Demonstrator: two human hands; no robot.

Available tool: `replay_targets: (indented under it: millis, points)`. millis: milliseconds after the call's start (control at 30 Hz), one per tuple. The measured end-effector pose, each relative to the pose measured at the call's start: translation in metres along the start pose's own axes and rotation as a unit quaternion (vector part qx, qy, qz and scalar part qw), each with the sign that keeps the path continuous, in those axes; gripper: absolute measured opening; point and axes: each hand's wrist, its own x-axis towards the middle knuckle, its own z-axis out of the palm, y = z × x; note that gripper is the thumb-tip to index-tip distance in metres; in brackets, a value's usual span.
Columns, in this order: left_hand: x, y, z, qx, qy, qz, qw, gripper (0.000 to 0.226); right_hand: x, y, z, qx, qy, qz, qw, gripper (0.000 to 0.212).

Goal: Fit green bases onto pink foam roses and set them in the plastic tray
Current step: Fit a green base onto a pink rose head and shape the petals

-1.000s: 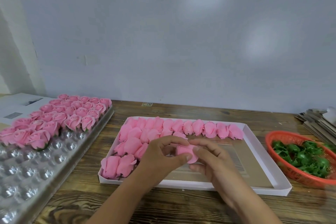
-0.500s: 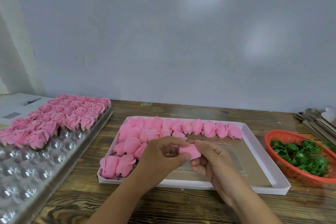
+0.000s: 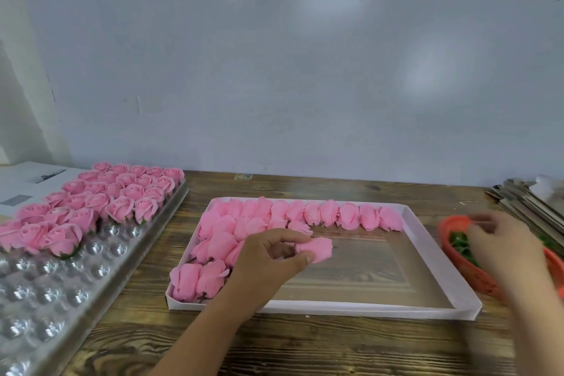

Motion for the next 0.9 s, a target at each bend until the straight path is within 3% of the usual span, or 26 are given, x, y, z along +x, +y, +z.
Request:
replay_targets:
  millis: [67,167,367,700,900]
  points:
    - [0.000,0.000,0.000,-0.003,-0.001,-0.002,1.000,0.032,0.024,0.022,-0.003,-0.118,-0.067,0.075,0.988,0.036]
    - [-0.001,0.002,-0.001,-0.001,-0.001,-0.002,1.000,0.034,0.041,0.039,0.009,-0.235,-0.191,0.083,0.950,0.032]
    - [-0.001,0.002,-0.001,0.007,-0.002,-0.005,1.000,0.031,0.051,0.026,0.006,-0.329,-0.235,0.049,0.913,0.019]
    - [0.001,0.001,-0.002,-0.007,0.005,-0.011,1.000,0.027,0.054,0.028,-0.018,-0.313,-0.239,0.033,0.918,0.039]
    - [0.001,0.000,-0.002,-0.006,0.002,-0.020,1.000,0.025,0.053,0.026,-0.018,-0.209,-0.260,0.040,0.942,0.042]
